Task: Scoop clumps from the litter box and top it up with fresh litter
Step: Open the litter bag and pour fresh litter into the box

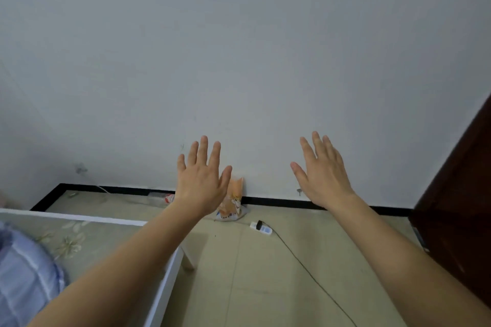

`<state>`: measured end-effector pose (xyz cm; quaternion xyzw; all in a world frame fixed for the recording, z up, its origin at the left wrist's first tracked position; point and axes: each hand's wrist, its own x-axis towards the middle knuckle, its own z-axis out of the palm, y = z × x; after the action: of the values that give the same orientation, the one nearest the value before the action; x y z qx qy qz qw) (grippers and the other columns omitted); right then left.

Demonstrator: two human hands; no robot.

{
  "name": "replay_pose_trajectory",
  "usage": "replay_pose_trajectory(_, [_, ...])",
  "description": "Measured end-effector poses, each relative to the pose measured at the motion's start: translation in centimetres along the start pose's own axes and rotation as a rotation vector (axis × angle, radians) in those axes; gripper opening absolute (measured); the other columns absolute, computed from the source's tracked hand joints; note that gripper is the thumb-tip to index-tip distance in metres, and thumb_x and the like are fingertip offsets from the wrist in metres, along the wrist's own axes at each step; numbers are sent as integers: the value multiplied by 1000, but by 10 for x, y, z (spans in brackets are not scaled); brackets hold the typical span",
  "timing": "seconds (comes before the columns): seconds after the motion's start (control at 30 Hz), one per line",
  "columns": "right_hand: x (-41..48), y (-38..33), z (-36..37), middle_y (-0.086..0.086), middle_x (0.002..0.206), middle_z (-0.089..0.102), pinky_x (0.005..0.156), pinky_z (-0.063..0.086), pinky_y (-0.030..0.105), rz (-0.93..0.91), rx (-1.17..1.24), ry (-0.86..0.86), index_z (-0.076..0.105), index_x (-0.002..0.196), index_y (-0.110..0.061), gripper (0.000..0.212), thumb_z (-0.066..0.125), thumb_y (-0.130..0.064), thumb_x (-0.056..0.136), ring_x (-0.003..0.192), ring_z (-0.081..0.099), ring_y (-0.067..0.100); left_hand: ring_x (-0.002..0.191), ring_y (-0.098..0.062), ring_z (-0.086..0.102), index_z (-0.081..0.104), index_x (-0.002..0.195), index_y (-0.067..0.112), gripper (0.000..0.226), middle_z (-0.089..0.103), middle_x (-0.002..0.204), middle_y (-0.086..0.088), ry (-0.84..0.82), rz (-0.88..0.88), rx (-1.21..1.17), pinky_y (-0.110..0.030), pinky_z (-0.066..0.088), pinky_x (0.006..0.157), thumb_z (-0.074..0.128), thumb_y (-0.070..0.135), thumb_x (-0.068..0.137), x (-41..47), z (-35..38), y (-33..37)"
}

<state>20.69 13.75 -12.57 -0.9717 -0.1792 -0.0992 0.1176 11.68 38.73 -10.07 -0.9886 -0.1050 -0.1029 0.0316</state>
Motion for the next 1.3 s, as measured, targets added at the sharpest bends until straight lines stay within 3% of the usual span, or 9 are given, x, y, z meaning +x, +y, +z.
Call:
replay_pose_trajectory(0.33, [246, -27, 54, 9, 164, 10, 120, 17, 43, -126, 85, -129, 11, 158, -18, 64, 27, -48, 104, 151, 7, 26, 150, -26, -4, 0, 155, 22, 65, -5, 163, -7, -17, -87, -16, -49, 7, 121, 11, 54, 99, 218, 33, -45])
replay_pose_trajectory(0.53, [375, -61, 144, 6, 159, 27, 115, 31, 41, -94, 57, -169, 26, 154, -17, 59, 30, -47, 103, 147, 23, 23, 150, -27, -7, -3, 155, 21, 66, -8, 163, -8, -107, -30, -43, -50, 6, 121, 9, 54, 100, 351, 129, -113])
replay_pose_trajectory(0.77, [512, -101, 262, 2, 147, 44, 101, 43, 37, 24, 11, -396, 45, 144, -18, 50, 31, -46, 104, 131, 42, 22, 150, -26, -3, 1, 155, 19, 64, -4, 163, -8, -294, 81, -88, -49, 8, 120, 10, 51, 101, 494, 245, -197])
replay_pose_trajectory(1.0, [563, -101, 415, 2, 134, 55, 93, 48, 36, 115, 82, -599, 54, 135, -21, 45, 32, -46, 104, 116, 56, 21, 147, -23, 19, 25, 151, 18, 55, 22, 159, -6, -461, 28, -190, -42, 23, 117, 22, 45, 103, 554, 401, -230])
replay_pose_trajectory(1.13, [559, -92, 540, 1, 99, 58, 74, 49, 35, 162, 107, -741, 61, 110, -19, 36, 31, -38, 105, 87, 59, 21, 140, -23, 31, 34, 146, 19, 50, 34, 153, -3, -571, -70, -247, -41, 34, 110, 30, 42, 102, 544, 521, -234])
replay_pose_trajectory(1.2, [549, -86, 601, 0, 80, 52, 60, 42, 33, 196, 103, -810, 57, 92, -19, 33, 31, -35, 104, 74, 56, 21, 133, -25, 40, 39, 143, 18, 47, 41, 148, -4, -608, -125, -284, -43, 40, 104, 33, 40, 101, 532, 580, -233])
replay_pose_trajectory(1.3, [533, -74, 680, 0, 77, 55, 57, 38, 32, 249, 158, -836, 57, 96, -22, 33, 29, -39, 103, 69, 53, 21, 125, -30, 46, 42, 141, 16, 46, 46, 140, -9, -659, -213, -356, -44, 43, 98, 38, 37, 100, 518, 658, -226])
